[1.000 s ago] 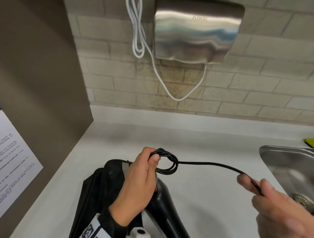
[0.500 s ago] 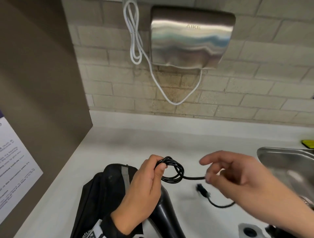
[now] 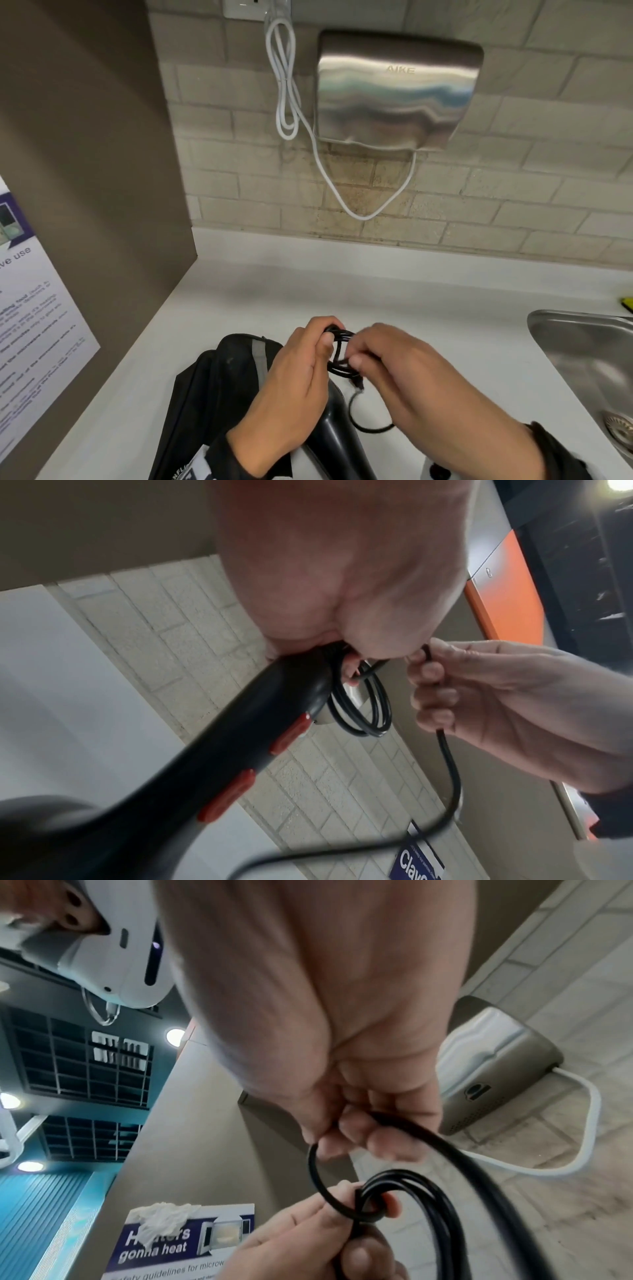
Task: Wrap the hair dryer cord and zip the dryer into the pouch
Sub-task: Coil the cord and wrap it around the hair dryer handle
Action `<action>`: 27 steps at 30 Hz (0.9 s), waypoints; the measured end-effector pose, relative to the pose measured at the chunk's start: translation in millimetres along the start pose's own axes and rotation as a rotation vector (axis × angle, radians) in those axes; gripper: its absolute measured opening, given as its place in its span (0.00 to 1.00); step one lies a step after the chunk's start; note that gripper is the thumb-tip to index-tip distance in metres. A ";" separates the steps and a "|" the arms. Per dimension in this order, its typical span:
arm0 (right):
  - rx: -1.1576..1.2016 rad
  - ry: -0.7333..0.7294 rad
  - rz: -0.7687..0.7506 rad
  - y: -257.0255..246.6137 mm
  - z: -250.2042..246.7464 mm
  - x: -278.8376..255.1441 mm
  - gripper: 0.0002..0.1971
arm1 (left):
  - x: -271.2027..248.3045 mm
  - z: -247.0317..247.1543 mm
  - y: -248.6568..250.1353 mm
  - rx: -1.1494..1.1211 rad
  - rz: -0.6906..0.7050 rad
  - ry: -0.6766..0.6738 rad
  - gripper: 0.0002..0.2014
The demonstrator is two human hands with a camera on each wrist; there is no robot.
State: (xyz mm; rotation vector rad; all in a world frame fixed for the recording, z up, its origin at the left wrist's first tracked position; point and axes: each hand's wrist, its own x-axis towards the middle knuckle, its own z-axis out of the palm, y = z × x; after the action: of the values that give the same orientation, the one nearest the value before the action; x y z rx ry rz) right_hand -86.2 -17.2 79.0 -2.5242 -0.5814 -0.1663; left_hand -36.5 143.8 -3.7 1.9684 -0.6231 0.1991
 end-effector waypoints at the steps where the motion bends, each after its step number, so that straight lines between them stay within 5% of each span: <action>1: 0.034 0.061 -0.016 -0.9 -2.3 2.0 0.08 | -0.9 0.4 1.0 0.002 0.013 -0.007 0.17; 5: 0.211 0.236 0.033 1.2 -11.0 12.6 0.09 | -6.6 3.0 7.8 -0.020 0.030 -0.047 0.17; 14: 0.566 0.241 0.181 16.1 1.2 26.2 0.09 | -8.6 1.0 11.1 -0.034 0.038 -0.015 0.15; 22: 0.634 0.324 0.201 45.2 24.5 25.9 0.06 | -8.8 2.5 7.0 -0.108 0.010 0.003 0.18; 27: 0.671 0.248 0.173 51.9 50.7 10.0 0.07 | -8.3 0.1 3.1 -0.129 -0.009 0.060 0.17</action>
State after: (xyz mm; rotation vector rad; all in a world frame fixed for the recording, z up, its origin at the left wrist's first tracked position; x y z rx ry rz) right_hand -54.5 -26.1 13.6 -1.8528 -0.2554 -0.1803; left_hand -45.2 145.5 -4.6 1.8342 -0.5737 0.2071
